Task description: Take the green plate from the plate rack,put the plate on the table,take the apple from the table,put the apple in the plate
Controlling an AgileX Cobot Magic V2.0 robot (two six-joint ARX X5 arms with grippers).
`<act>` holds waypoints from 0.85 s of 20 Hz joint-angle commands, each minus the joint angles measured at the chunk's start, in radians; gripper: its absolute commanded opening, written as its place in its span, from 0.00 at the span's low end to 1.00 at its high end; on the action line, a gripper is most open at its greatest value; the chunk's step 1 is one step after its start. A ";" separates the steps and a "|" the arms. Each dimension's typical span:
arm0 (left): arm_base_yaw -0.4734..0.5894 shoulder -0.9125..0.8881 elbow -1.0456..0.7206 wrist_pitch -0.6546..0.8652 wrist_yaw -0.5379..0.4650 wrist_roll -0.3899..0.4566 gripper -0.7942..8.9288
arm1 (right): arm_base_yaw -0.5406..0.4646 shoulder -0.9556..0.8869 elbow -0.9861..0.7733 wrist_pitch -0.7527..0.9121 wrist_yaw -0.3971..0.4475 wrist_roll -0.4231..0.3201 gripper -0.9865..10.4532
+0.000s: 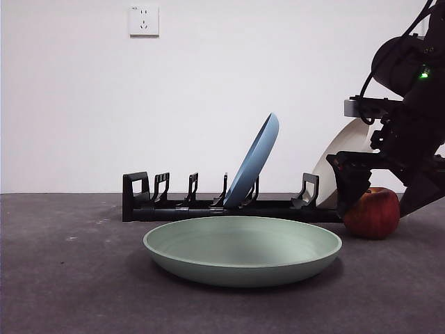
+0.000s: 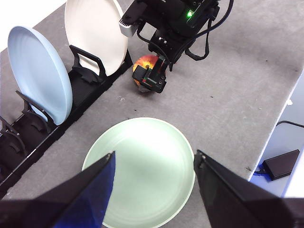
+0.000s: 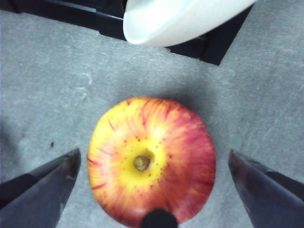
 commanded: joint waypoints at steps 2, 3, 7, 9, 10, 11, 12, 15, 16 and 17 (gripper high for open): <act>0.002 0.000 -0.002 0.000 0.001 -0.011 0.37 | 0.002 0.011 0.001 -0.002 0.000 0.016 0.22; 0.002 0.000 -0.002 0.000 0.001 -0.011 0.37 | 0.002 0.011 0.001 -0.010 -0.001 0.016 0.12; 0.002 0.000 -0.002 -0.002 0.001 -0.011 0.37 | 0.003 -0.013 0.001 -0.043 -0.003 0.016 0.07; 0.002 0.000 -0.002 -0.005 0.001 -0.011 0.37 | 0.007 -0.070 0.001 -0.072 -0.003 0.016 0.07; 0.002 0.000 -0.002 -0.005 0.001 -0.011 0.37 | 0.014 -0.105 0.001 -0.087 -0.004 0.016 0.07; 0.002 0.000 -0.002 -0.006 0.002 -0.011 0.37 | 0.026 -0.150 0.001 -0.103 -0.026 0.018 0.07; 0.002 0.000 -0.002 -0.008 0.002 -0.011 0.37 | 0.038 -0.188 0.001 -0.121 -0.045 0.024 0.07; 0.002 0.000 -0.002 -0.008 0.003 -0.011 0.37 | 0.142 -0.260 0.001 -0.165 -0.079 0.041 0.07; 0.002 0.000 -0.002 -0.008 0.004 -0.011 0.37 | 0.182 -0.261 0.001 -0.166 -0.079 0.051 0.07; 0.002 0.000 -0.002 -0.011 0.006 -0.011 0.37 | 0.228 -0.258 0.001 -0.166 -0.079 0.061 0.07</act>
